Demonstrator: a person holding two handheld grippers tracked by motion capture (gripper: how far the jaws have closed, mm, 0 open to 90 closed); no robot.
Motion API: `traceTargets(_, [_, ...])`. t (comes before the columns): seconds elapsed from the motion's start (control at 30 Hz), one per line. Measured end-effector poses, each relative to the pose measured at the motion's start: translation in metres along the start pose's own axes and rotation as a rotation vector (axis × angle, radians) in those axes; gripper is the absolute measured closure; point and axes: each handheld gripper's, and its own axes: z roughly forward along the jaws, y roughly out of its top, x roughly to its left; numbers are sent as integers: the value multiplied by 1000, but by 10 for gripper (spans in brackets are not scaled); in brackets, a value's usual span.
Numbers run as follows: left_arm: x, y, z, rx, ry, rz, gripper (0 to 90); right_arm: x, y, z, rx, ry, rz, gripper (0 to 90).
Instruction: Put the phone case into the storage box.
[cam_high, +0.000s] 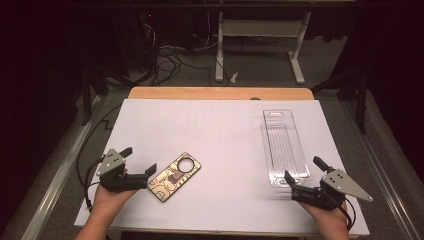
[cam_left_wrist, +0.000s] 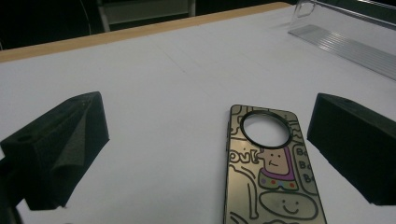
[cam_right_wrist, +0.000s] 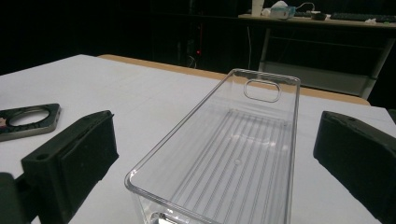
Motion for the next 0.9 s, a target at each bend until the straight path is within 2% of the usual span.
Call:
traceTargets(0.07, [3, 3, -1, -6, 13, -23, 1, 0, 0, 0, 0, 0, -2, 1])
traceTargets(0.17, [5, 5, -2, -18, 15, -36, 1, 0, 0, 0, -2, -1, -5, 1])
traceTargets(0.47, [7, 6, -4, -8, 23, -37, 1, 0, 0, 0, -3, -4, -6, 1])
traceTargets(0.7, [9, 5, -3, 35, 38, -37, 1, -1, 1, 0, -6, -12, -6, 1])
traceTargets(0.9, [11, 2, 0, 88, 74, -35, 2, -1, 1, 0, -5, -7, -5, 1])
